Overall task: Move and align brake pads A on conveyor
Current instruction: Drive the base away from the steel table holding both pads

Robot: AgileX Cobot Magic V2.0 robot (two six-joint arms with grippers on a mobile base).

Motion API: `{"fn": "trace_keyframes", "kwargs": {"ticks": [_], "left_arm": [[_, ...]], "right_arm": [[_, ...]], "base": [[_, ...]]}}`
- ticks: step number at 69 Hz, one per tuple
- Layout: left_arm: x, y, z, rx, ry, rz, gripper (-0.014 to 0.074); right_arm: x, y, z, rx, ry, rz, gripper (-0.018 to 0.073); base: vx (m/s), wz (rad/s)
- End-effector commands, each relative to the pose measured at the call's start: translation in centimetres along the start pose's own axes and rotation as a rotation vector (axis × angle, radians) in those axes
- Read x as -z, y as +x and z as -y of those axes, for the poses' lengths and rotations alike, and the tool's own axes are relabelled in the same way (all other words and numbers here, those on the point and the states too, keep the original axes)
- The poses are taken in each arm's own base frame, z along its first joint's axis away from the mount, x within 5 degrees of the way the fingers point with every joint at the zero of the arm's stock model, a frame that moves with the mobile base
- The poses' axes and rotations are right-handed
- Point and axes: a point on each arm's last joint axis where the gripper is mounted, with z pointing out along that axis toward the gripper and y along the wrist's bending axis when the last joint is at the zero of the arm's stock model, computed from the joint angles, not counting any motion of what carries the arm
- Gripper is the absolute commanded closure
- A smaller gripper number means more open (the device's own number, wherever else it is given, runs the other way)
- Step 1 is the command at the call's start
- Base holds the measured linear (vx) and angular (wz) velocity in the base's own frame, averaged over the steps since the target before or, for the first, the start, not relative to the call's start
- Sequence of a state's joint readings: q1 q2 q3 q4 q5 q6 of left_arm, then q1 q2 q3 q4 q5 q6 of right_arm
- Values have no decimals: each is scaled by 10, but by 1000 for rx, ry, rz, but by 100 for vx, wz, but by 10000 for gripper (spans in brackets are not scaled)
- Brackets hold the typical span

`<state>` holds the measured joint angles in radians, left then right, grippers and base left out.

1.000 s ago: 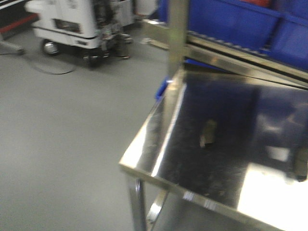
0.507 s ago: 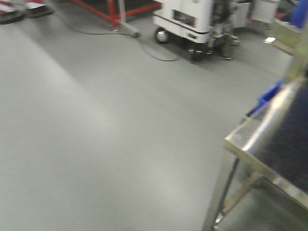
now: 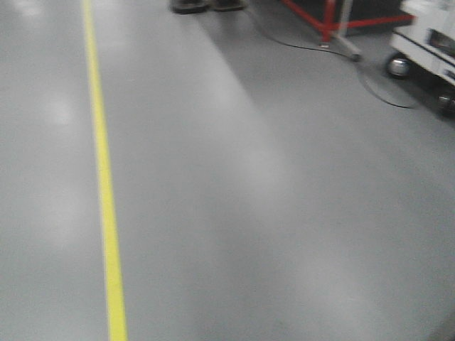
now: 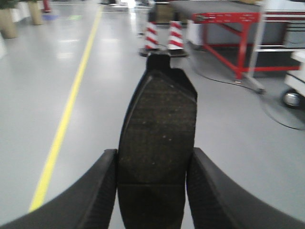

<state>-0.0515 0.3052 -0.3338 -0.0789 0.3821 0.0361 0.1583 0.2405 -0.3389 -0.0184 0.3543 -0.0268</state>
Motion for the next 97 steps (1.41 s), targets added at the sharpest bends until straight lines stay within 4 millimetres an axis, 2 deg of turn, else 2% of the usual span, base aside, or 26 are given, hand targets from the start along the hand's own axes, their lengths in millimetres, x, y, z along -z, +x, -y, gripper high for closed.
{"fn": "trace_keyframes", "kwargs": {"ticks": [1,22,43,69,97], "left_arm": [[3,-18,1,10,4,117,602],[3,-18,0,10,2,117,602],[3,-18,0,10,2,117,602],[3,-18,0,10,2,117,602],[3,-18,0,10,2,117,602]], "right_arm": [[3,-19,1,15,10,125,561],[3,-19,1,15,10,125,561],[3,-19,1,15,10,125,561],[3,-19,1,15,10,125,561],[3,-19,1,15,10,125,561]], "base": [[-7,89],[-2,77],[9,39],[26,10],[52,-9]]}}
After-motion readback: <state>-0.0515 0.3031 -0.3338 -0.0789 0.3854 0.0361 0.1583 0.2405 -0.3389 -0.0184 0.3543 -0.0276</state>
